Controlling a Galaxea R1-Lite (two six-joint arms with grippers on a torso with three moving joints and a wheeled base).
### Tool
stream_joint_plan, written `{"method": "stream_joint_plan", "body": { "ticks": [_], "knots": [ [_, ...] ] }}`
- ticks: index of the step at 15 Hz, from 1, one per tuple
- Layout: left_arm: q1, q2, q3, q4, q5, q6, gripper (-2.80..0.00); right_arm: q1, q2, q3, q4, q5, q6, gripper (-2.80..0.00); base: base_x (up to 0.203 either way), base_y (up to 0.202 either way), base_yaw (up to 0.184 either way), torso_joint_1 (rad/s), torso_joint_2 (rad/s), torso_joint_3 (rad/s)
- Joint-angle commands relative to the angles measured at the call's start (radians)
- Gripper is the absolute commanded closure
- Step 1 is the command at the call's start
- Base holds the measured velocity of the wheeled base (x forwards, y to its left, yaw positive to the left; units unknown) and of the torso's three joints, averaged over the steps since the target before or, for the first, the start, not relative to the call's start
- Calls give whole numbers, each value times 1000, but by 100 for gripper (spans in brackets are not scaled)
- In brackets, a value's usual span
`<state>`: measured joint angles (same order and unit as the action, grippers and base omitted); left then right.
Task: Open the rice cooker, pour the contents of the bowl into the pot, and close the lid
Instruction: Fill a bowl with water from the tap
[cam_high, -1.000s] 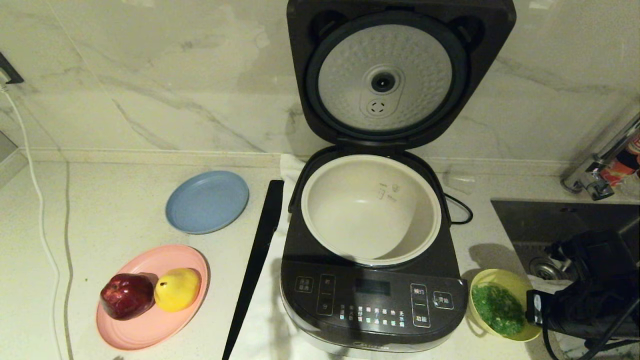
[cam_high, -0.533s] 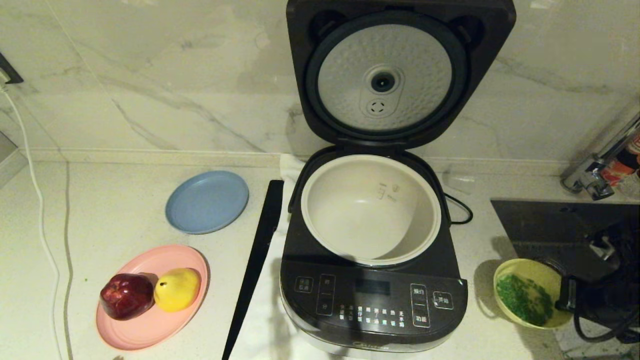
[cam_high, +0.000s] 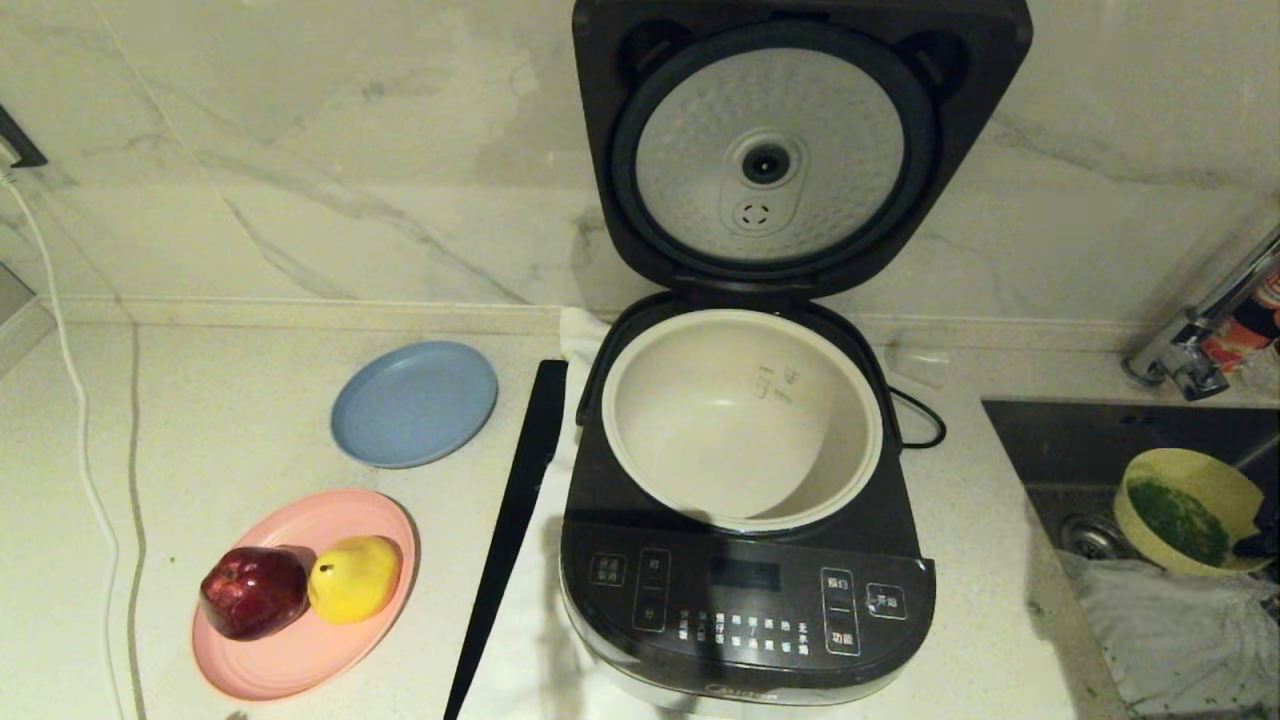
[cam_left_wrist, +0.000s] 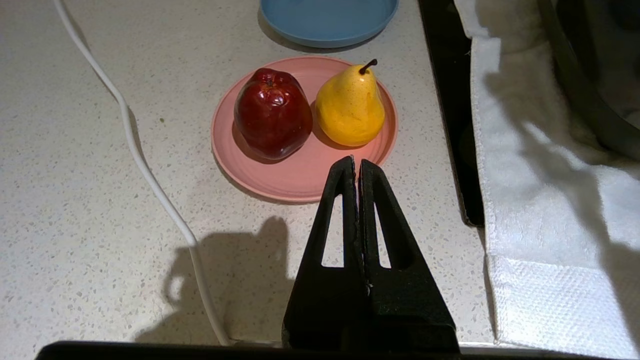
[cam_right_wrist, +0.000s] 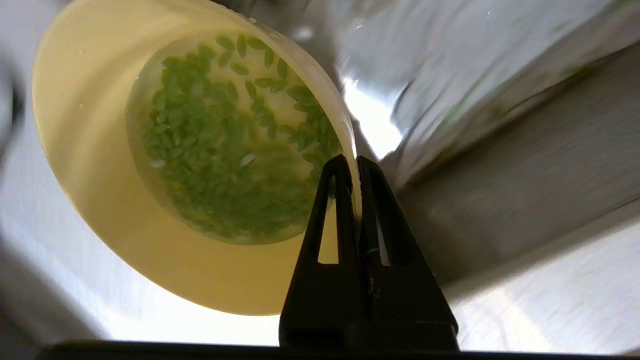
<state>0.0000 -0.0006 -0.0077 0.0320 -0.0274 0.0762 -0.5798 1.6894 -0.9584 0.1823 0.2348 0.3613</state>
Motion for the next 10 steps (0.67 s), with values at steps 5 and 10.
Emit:
{"method": "stream_joint_plan", "body": {
  "ticks": [5,10],
  "knots": [
    [0,1,0,0,0,0,0,-260,259,-225,2,49,4,0,0,0,0,0,0,0],
    [0,1,0,0,0,0,0,-351,367,-357,17,74,4,0,0,0,0,0,0,0]
  ]
}}
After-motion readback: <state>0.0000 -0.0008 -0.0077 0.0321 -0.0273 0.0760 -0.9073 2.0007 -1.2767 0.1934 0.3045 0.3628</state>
